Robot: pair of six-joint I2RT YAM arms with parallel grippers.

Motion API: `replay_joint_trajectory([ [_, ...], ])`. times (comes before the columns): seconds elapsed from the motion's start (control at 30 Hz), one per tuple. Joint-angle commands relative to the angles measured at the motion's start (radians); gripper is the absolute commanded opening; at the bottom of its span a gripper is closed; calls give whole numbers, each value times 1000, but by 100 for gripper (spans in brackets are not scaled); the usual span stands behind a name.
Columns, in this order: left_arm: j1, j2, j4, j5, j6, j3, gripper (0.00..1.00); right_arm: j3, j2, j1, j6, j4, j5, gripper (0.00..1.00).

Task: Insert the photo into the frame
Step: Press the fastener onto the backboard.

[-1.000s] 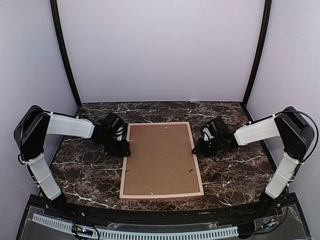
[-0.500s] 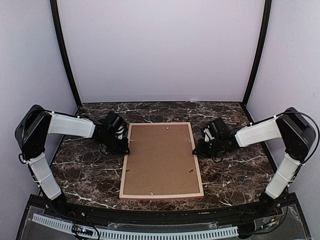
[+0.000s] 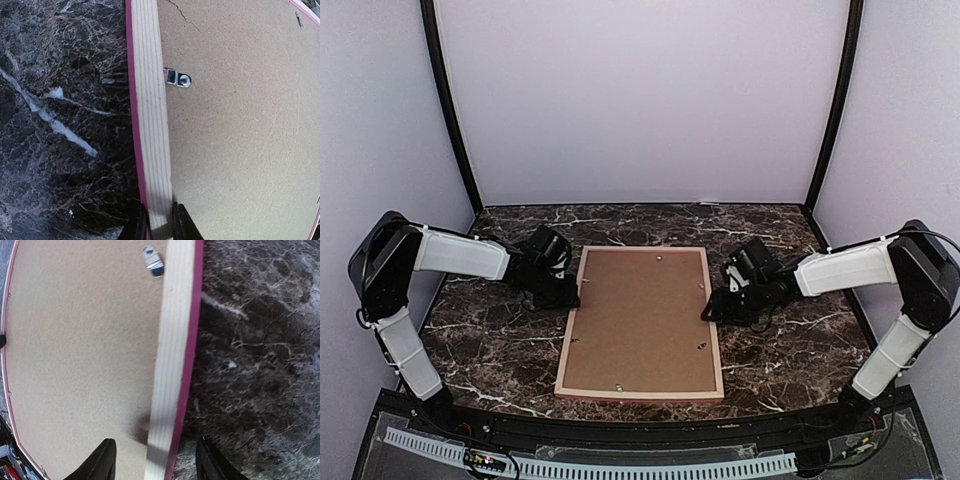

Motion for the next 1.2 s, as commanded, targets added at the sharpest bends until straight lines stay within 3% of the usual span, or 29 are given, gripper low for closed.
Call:
replay_joint_trajectory([
  [0.0, -25, -14, 10, -10, -28, -22, 9, -14, -46, 69, 52, -18, 27, 56],
  [0.47, -37, -32, 11, -42, -39, -25, 8, -24, -24, 244, 180, -125, 223, 61],
  [0.83, -37, -39, 10, -62, -37, -34, 8, -59, -79, 265, 203, -159, 242, 63],
  [1.17, -37, -44, 12, -62, -35, -40, 7, -8, -23, 315, 203, -228, 306, 59],
])
